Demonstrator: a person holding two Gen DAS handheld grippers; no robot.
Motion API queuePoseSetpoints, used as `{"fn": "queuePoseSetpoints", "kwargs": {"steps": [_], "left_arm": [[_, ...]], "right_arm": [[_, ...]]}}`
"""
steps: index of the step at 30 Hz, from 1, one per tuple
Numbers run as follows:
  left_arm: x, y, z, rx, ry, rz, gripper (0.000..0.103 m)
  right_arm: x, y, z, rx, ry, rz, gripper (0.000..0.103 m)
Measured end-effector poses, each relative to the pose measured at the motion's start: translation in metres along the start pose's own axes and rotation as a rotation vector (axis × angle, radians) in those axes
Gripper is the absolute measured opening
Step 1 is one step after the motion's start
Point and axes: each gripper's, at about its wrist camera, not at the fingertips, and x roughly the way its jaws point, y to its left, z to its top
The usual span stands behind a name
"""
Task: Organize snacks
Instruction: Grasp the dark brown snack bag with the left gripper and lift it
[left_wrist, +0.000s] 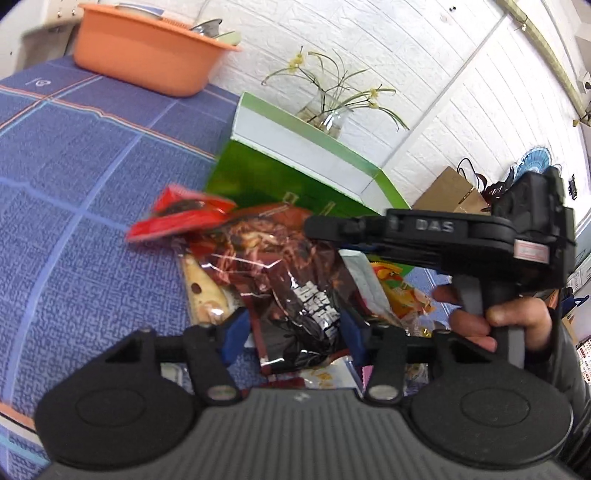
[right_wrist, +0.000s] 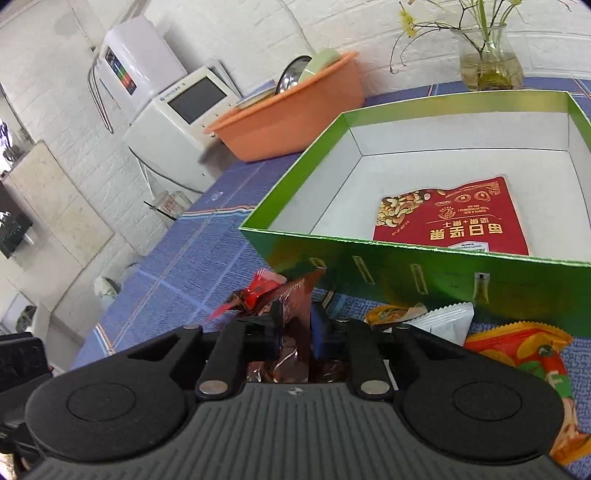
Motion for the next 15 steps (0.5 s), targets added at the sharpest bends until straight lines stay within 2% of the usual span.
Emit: {"fn": "queuePoseSetpoints", "kwargs": {"steps": [3, 8, 9, 10, 11, 12, 13, 15], "left_arm": [[-0.006, -0.009, -0.001, 0.050, -0.016, -0.011, 0.025], [-0.006, -0.010, -0.005, 0.057, -0.002, -0.024, 0.026], [-0.005, -0.008, -0.004, 0.038, 0.006, -0.016, 0.036], [-0.004, -0.005, -0.003, 0.017, 0.014, 0.002, 0.044], [-0.004, -0.002, -0.002, 0.002, 0.011, 0.030, 0.069], [-0.005, 0.000, -0.004, -0.007, -0.017, 0.067, 0.074], [-0.006, 0.002, -0.005, 0.003, -0.044, 0.085, 0.075], [-0.003, 0.004, -0.004, 0.013, -0.047, 0.087, 0.078]], "right_arm": [[-0.010, 0.003, -0.004, 0.007, -0.016, 0.012, 0.023], [-0.025, 0.015, -0.009, -0.039, -0.060, 0.019, 0.022], [-0.025, 0.015, -0.009, -0.035, -0.053, 0.018, 0.024], [-0.024, 0.012, -0.009, -0.018, -0.045, 0.025, 0.034], [-0.022, 0.009, -0.009, 0.004, -0.040, 0.042, 0.044], [-0.019, 0.006, -0.010, 0.026, -0.033, 0.062, 0.045], [-0.015, 0.003, -0.012, 0.049, -0.020, 0.091, 0.046], [-0.005, -0.001, -0.015, 0.074, 0.010, 0.124, 0.047]]}}
